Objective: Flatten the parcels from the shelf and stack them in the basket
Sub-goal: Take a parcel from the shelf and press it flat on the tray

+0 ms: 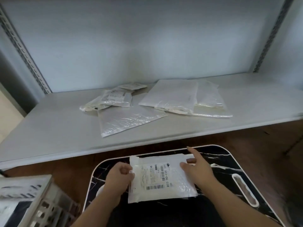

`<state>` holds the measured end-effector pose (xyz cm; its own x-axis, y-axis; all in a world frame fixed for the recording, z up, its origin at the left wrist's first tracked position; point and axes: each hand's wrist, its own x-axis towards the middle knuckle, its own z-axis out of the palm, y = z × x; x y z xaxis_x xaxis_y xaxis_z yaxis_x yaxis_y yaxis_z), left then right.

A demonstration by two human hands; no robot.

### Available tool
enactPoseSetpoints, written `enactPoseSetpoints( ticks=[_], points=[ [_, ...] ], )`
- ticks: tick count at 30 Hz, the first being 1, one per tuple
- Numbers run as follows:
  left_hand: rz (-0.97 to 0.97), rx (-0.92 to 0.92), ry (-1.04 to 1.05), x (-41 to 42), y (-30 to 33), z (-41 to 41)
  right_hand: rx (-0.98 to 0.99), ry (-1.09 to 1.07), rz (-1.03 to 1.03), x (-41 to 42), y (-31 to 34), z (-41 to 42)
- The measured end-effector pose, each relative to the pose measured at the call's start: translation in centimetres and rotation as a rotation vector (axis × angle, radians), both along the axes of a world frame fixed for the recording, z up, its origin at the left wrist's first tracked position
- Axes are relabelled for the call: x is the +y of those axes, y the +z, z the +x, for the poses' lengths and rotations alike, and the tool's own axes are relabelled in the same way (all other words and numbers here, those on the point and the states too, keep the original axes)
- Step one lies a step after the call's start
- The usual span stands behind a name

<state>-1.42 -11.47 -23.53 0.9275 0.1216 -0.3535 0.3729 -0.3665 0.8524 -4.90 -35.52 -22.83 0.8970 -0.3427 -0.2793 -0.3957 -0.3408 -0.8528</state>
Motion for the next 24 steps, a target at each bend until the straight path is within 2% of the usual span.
enactPoseSetpoints(
  ticks=[2,5,8,10,13,16,22,24],
  points=[
    [0.212,0.013,-0.043,0.0,-2.2,-2.0,0.037,0.127,-0.164,0.9,-2.2,-1.8],
    [0.381,0.013,-0.090,0.4,-4.2,-3.4,0.043,0.372,-0.443,2.2,-4.6,-2.7],
    [0.646,-0.109,-0.129,0.6,-5.0,-4.3,0.012,0.565,-0.720,3.7,-5.5,-2.8],
    [0.789,-0.221,-0.249,0.5,-5.7,-4.6,-0.085,0.586,-0.859,4.7,-6.3,-2.6],
    [0.879,-0.317,-0.464,-0.1,-8.0,-4.8,-0.126,0.647,-0.924,5.8,-8.2,-2.1],
    [0.928,-0.288,-0.589,-0.6,-9.7,-4.3,-0.134,0.725,-0.995,6.2,-10.6,-2.2],
    [0.930,-0.408,-0.601,-0.6,-11.8,-4.4,-0.217,0.724,-1.019,6.1,-12.5,-2.3],
    [0.932,-0.393,-0.603,-0.7,-12.0,-4.4,-0.248,0.719,-1.030,6.0,-12.6,-2.2]
  ],
)
